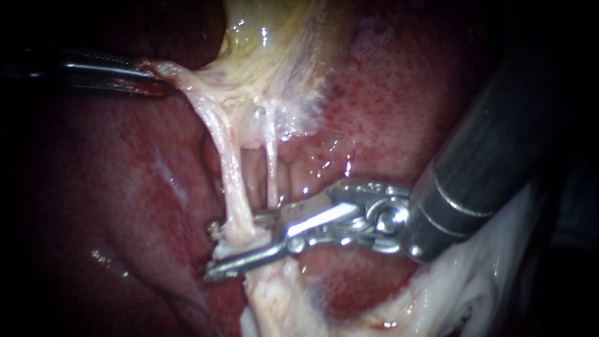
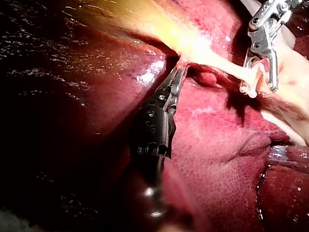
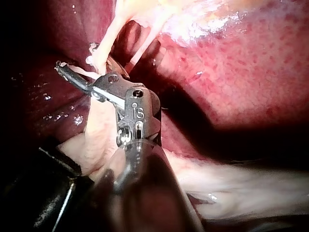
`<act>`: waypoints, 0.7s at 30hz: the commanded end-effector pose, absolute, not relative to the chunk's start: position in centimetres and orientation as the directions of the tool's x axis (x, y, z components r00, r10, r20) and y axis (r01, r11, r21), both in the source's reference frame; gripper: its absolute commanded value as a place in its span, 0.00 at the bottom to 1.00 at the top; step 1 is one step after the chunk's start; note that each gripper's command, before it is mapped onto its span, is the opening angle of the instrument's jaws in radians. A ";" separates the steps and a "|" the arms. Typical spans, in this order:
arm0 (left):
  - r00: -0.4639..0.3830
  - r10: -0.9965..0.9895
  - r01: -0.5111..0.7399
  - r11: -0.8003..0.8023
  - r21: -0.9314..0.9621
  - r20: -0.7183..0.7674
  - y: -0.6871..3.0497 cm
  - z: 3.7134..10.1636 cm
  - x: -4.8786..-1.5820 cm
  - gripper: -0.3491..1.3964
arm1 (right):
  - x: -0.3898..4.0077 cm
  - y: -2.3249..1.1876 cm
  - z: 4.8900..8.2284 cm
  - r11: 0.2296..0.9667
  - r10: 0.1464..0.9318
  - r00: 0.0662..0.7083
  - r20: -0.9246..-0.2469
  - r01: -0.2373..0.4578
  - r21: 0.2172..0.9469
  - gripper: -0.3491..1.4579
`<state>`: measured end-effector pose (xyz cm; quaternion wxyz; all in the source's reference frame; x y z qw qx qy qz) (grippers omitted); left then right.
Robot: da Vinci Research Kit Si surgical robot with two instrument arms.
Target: Clipping second clip left tube
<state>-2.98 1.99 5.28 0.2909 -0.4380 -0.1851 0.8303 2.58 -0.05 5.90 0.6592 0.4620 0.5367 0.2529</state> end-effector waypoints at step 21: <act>-0.447 0.645 -0.320 -0.763 -0.562 -0.620 1.99 5.29 -2.98 0.00 | 2.45 -0.04 5.88 0.441 0.826 0.301 -0.477 0.183 0.879 0.25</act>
